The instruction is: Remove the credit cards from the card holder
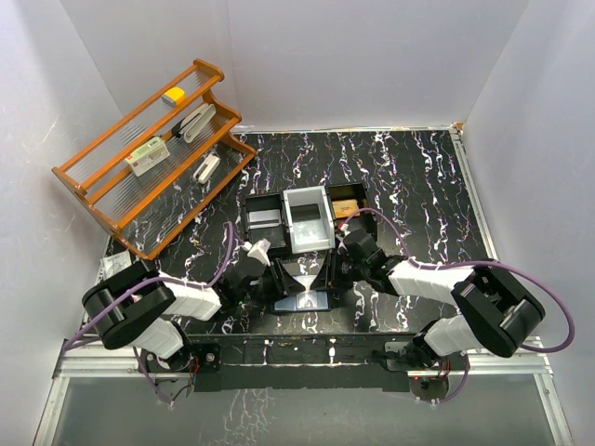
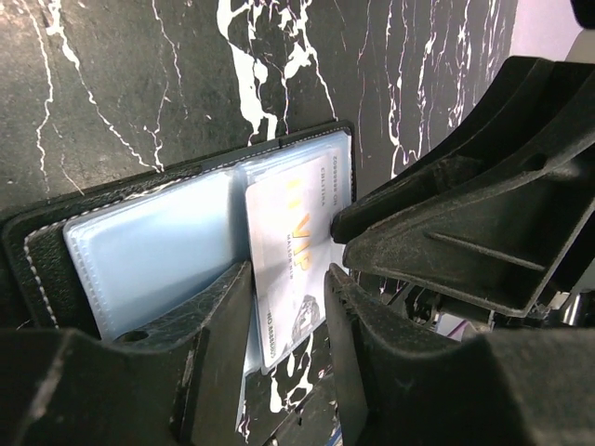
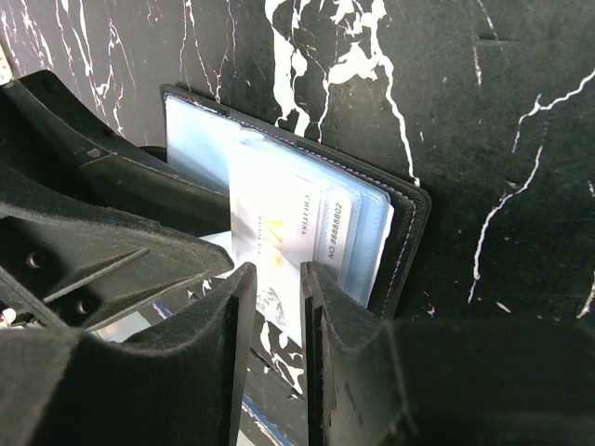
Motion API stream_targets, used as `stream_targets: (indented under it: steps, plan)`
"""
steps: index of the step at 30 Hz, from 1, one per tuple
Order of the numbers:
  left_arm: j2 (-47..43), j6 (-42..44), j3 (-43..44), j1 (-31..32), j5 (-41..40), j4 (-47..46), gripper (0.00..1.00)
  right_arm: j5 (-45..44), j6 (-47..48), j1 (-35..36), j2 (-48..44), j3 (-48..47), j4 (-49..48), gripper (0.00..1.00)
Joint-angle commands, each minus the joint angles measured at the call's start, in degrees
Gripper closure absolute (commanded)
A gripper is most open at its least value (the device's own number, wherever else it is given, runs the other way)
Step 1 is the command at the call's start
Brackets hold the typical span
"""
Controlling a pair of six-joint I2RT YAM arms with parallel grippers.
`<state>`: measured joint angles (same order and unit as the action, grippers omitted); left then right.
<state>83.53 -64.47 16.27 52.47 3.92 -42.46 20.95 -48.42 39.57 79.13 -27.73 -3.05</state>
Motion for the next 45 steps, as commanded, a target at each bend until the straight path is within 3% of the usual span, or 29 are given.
stream_targets:
  steps: [1, 6, 13, 25, 38, 39, 42, 45]
  plan:
    - [3.0, -1.9, -1.9, 0.2, 0.5, -5.0, 0.64, -1.7, 0.8, 0.3, 1.0, 3.0, 5.1, 0.75]
    - [5.8, -1.6, -1.5, 0.2, 3.6, -10.2, 0.71, -0.4, 0.7, 0.3, 1.8, 3.5, 3.6, 0.75]
    - [6.8, 0.0, -1.1, 0.2, 7.0, -13.0, 1.0, -1.9, 0.7, 0.3, 2.0, 3.2, 4.6, 0.75]
    - [-4.8, 7.0, -0.9, 0.2, 0.5, 5.9, 1.0, -6.5, 1.9, 0.3, 2.1, 0.2, 9.3, 0.75]
    - [-6.8, 5.7, -1.7, 0.1, -1.0, 6.5, 1.0, -4.5, 3.0, 0.3, 2.1, -0.8, 9.1, 0.74]
    - [-6.8, 5.6, -1.4, 0.1, -0.6, 6.5, 0.98, -4.3, 3.1, 0.3, 2.2, -0.9, 9.2, 0.74]
    - [-5.8, 5.4, -0.3, 0.1, 1.4, 5.7, 0.76, -4.4, 3.0, 0.3, 2.2, -0.9, 9.4, 0.74]
    - [-3.8, 4.0, 0.4, 0.1, 3.2, 4.1, 0.67, -4.4, 2.6, 0.3, 2.1, -0.6, 9.0, 0.74]
